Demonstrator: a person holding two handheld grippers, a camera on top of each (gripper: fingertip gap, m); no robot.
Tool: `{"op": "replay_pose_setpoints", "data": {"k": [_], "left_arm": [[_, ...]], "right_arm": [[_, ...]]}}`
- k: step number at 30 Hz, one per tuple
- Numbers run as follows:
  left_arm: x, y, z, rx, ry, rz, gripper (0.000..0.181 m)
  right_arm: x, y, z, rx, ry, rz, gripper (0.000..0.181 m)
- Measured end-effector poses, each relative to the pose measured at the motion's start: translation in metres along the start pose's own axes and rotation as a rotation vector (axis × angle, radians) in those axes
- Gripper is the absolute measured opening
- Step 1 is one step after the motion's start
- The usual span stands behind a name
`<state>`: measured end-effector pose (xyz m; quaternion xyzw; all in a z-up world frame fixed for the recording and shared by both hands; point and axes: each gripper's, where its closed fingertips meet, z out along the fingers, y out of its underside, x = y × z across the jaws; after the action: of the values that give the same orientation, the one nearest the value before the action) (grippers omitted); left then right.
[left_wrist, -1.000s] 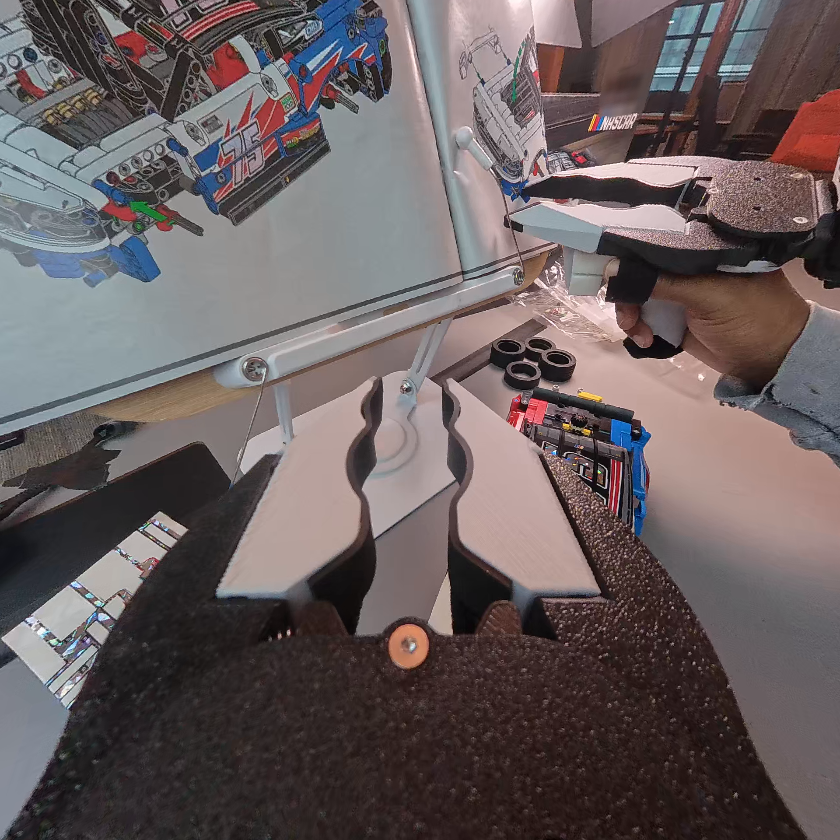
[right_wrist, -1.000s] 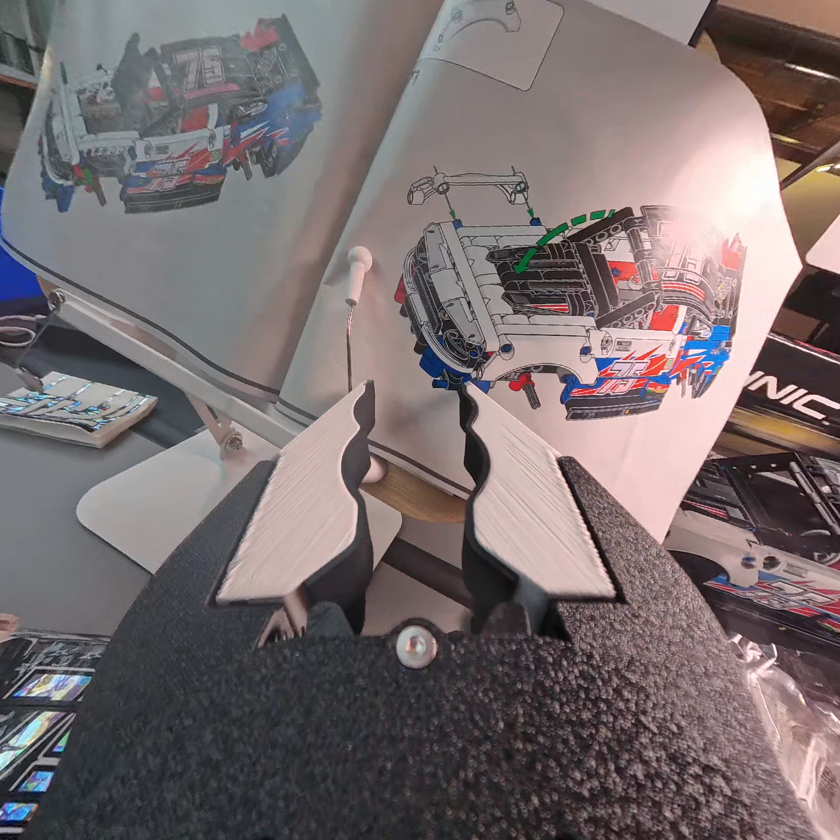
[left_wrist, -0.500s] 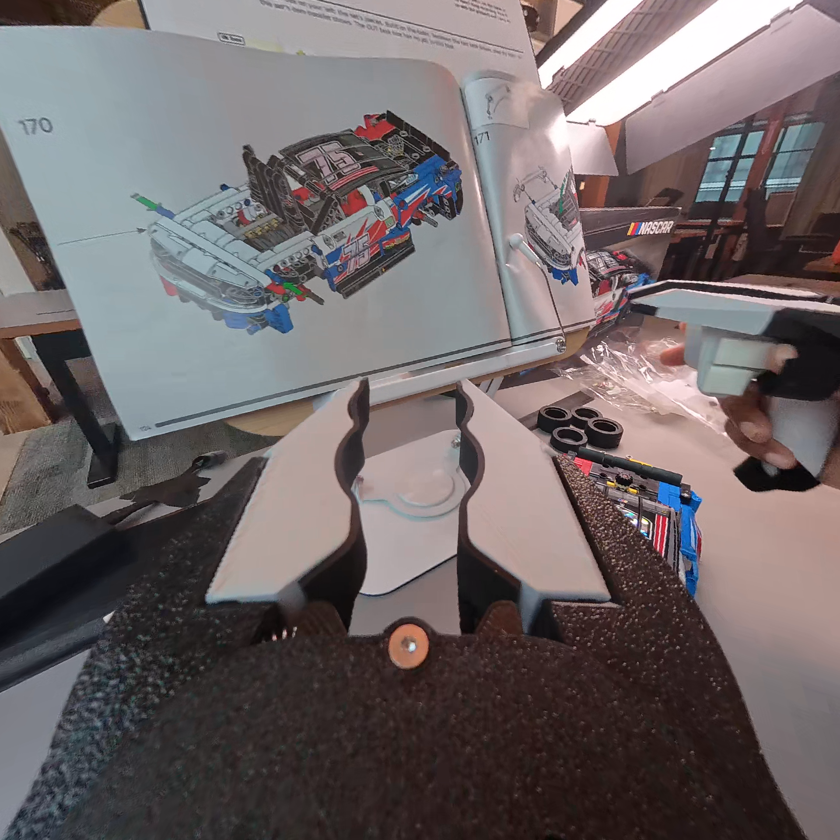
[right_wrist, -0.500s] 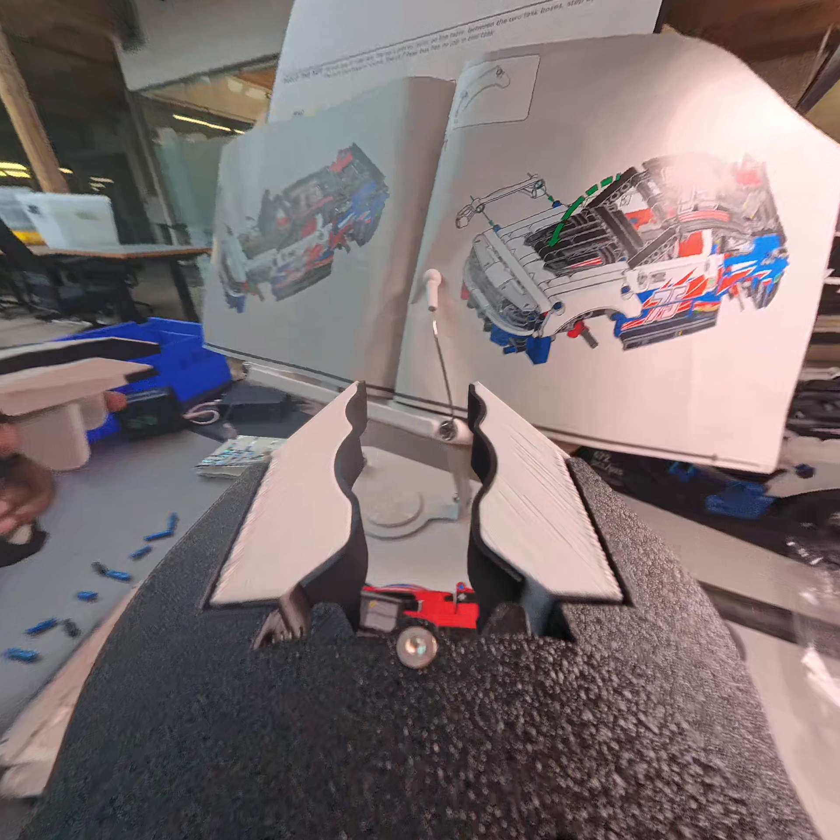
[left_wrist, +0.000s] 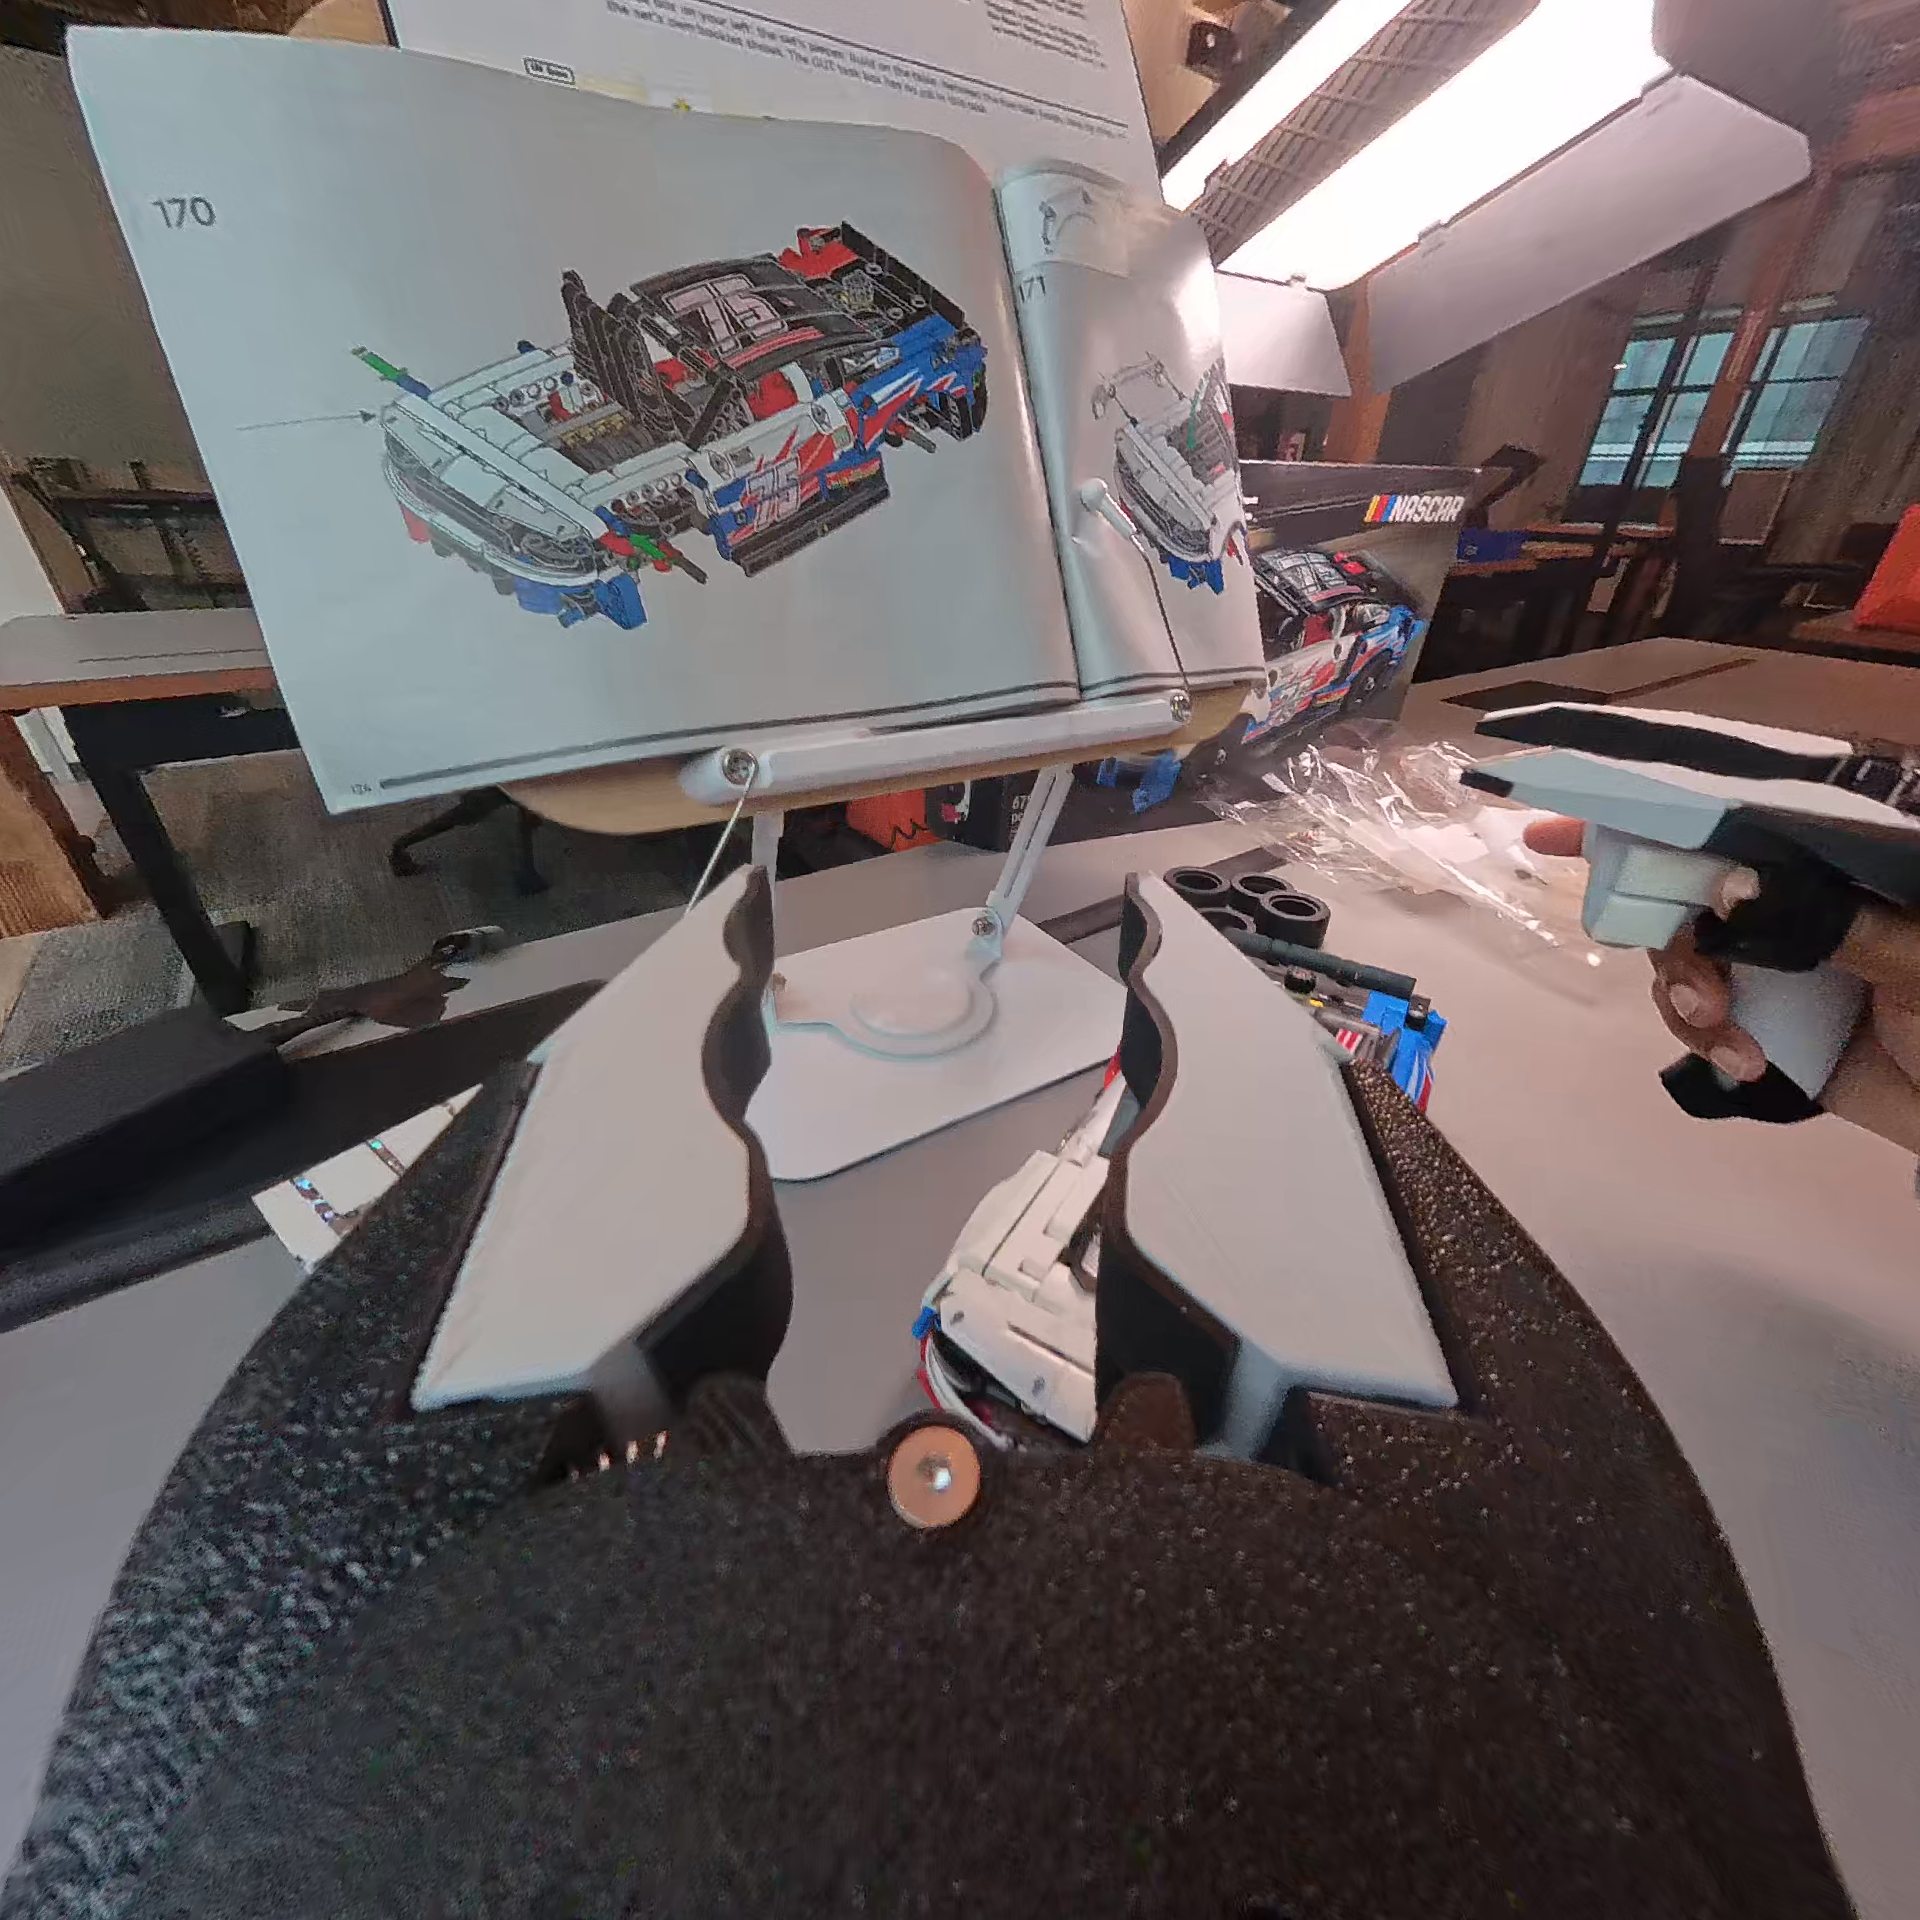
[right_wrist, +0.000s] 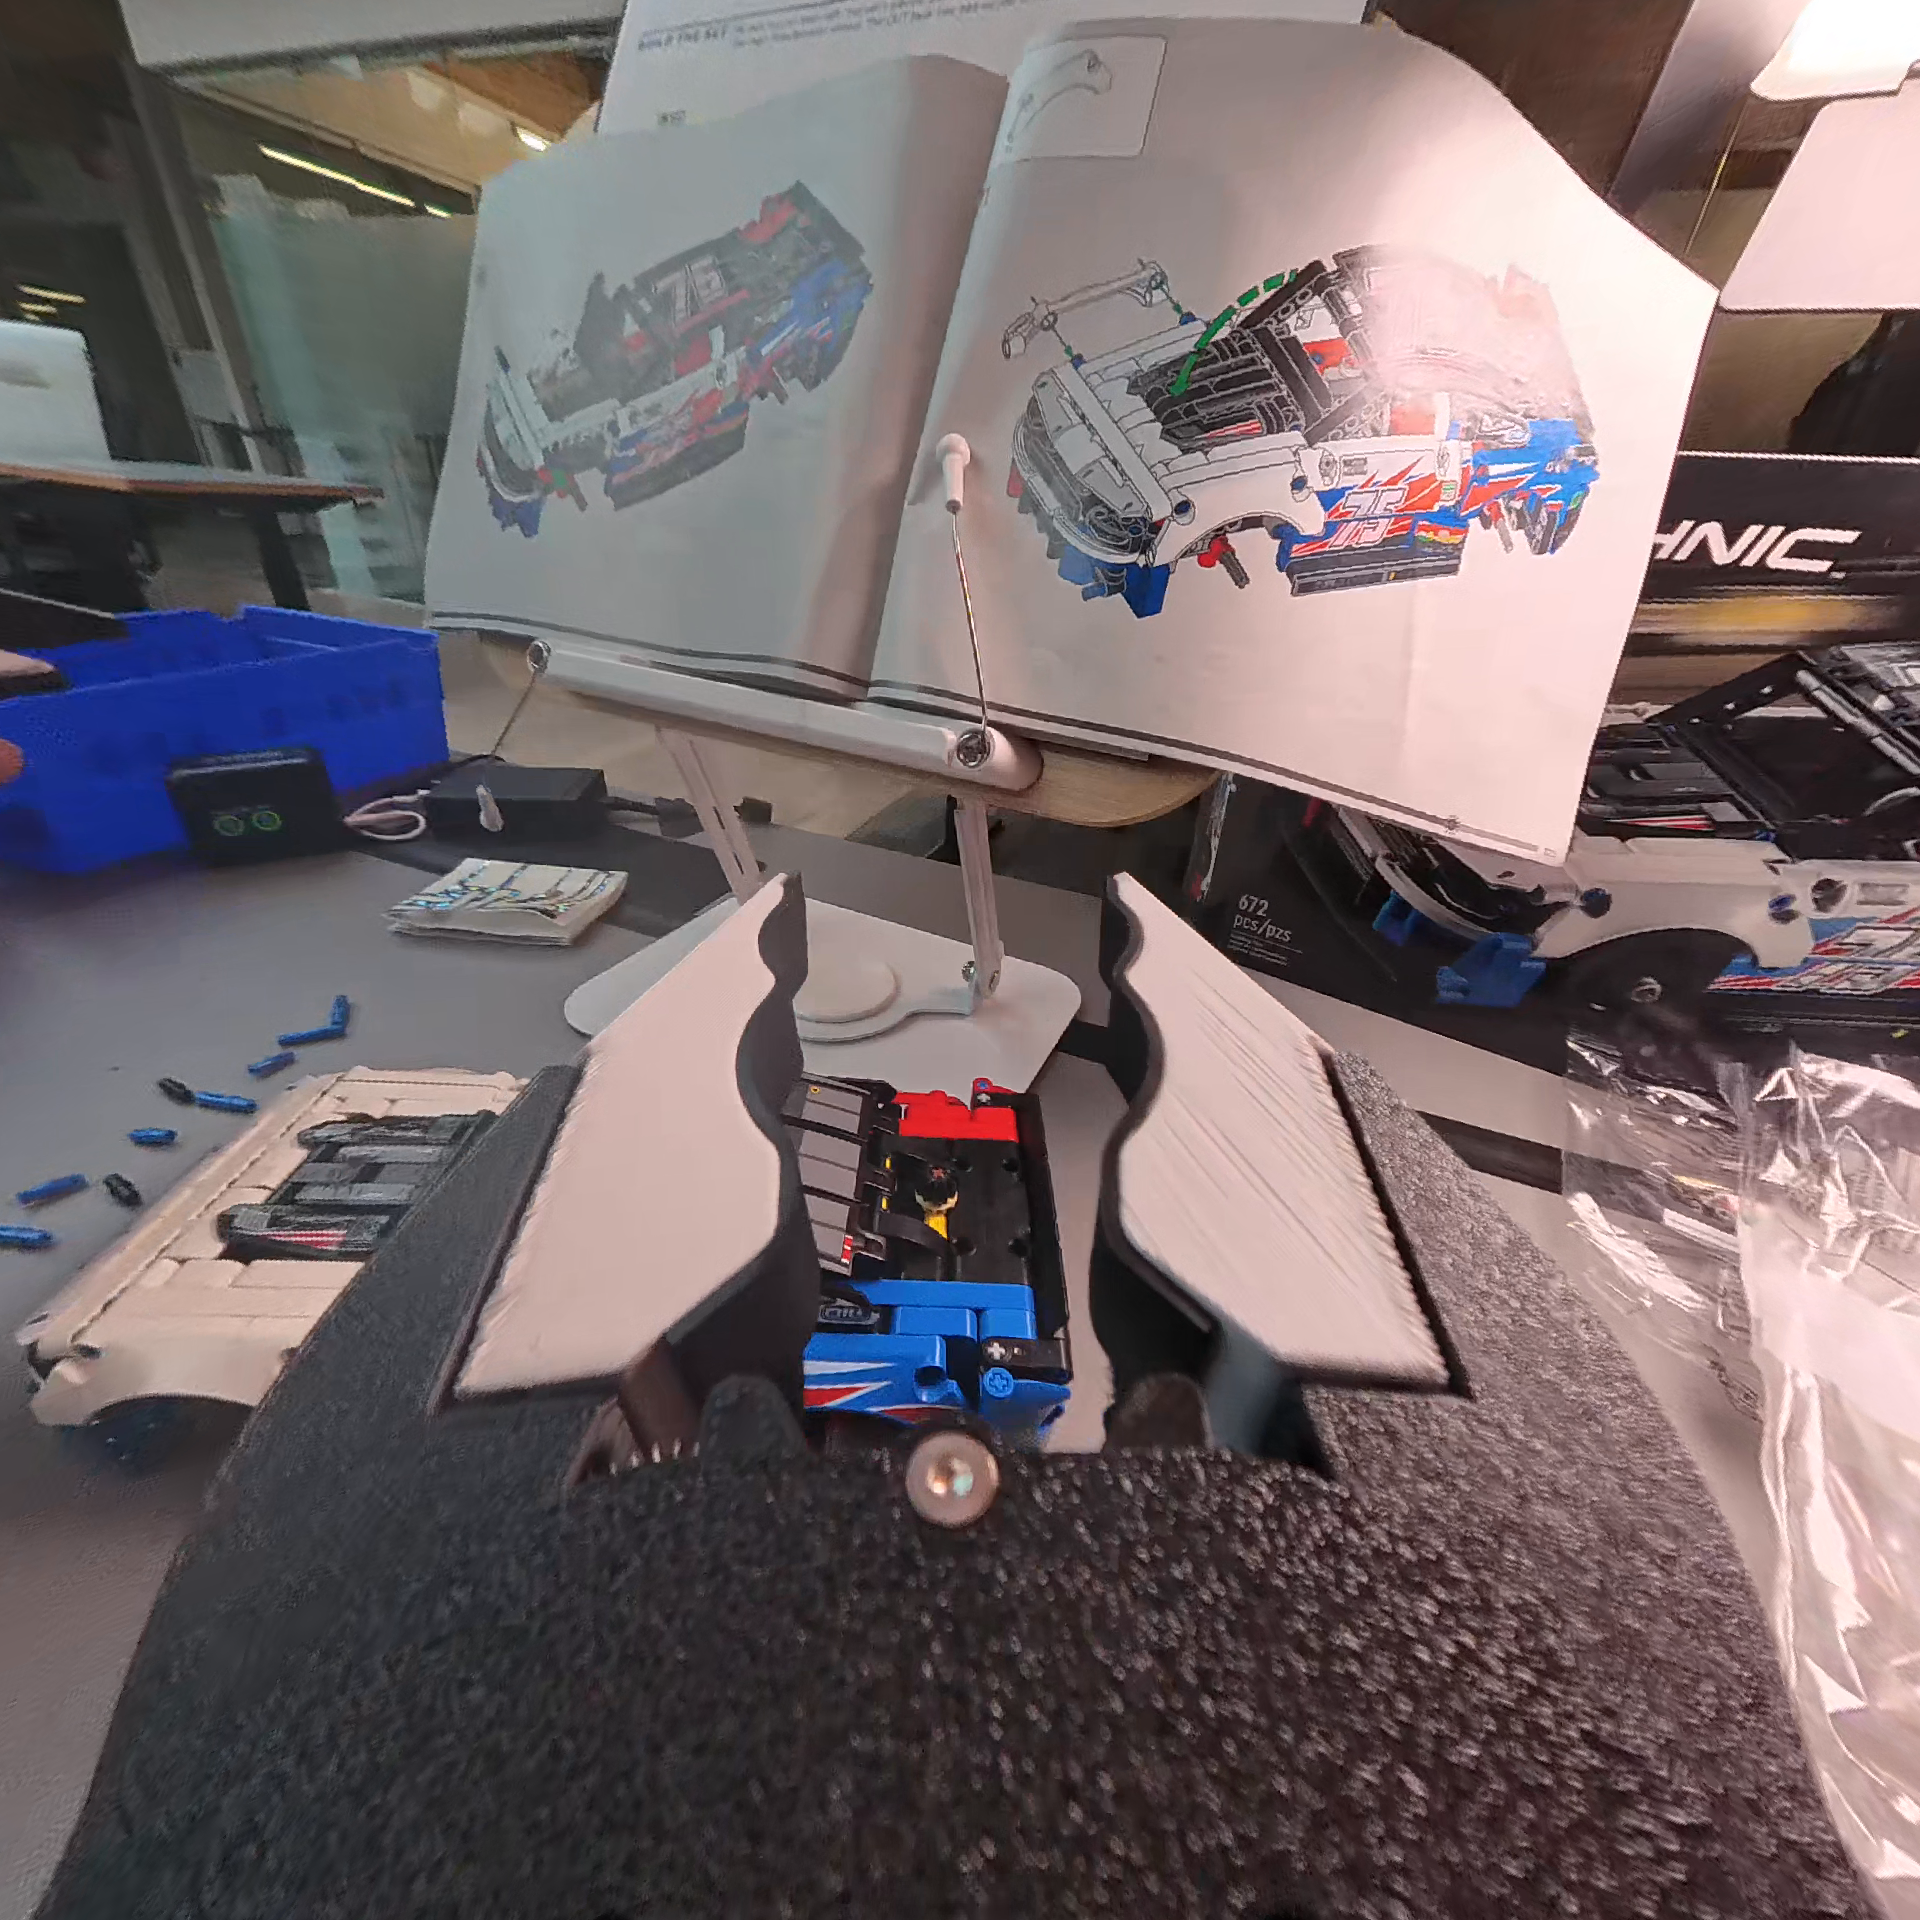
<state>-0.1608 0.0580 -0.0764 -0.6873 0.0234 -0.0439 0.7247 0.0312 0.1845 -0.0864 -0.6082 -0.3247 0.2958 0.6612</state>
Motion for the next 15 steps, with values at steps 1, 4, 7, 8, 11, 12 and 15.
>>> {"op": "replay_pose_setpoints", "data": {"k": [1, 4, 7, 8, 11, 12, 15], "left_arm": [[0.004, 0.006, -0.007, 0.0, 0.001, 0.005, 0.067], [0.011, 0.024, -0.025, 0.005, 0.001, 0.013, 0.07], [0.016, 0.032, -0.028, 0.001, 0.024, 0.024, 0.074], [0.017, 0.034, -0.026, -0.003, 0.031, 0.033, 0.076], [0.02, 0.039, -0.023, -0.014, 0.05, 0.048, 0.076], [0.021, 0.04, -0.023, -0.014, 0.056, 0.052, 0.076], [0.023, 0.039, -0.023, -0.009, 0.057, 0.053, 0.076]], "right_arm": [[0.0, 0.002, 0.0, 0.005, -0.001, 0.008, 0.056], [-0.002, 0.009, 0.001, 0.0, -0.006, 0.011, 0.056], [-0.004, 0.017, 0.002, -0.002, 0.001, 0.005, 0.056], [-0.005, 0.019, 0.002, -0.003, 0.0, 0.011, 0.056], [-0.009, 0.024, 0.004, -0.012, -0.006, 0.01, 0.055], [-0.01, 0.025, 0.004, -0.015, -0.013, 0.007, 0.055], [-0.01, 0.025, 0.003, -0.01, -0.014, 0.002, 0.054]]}}
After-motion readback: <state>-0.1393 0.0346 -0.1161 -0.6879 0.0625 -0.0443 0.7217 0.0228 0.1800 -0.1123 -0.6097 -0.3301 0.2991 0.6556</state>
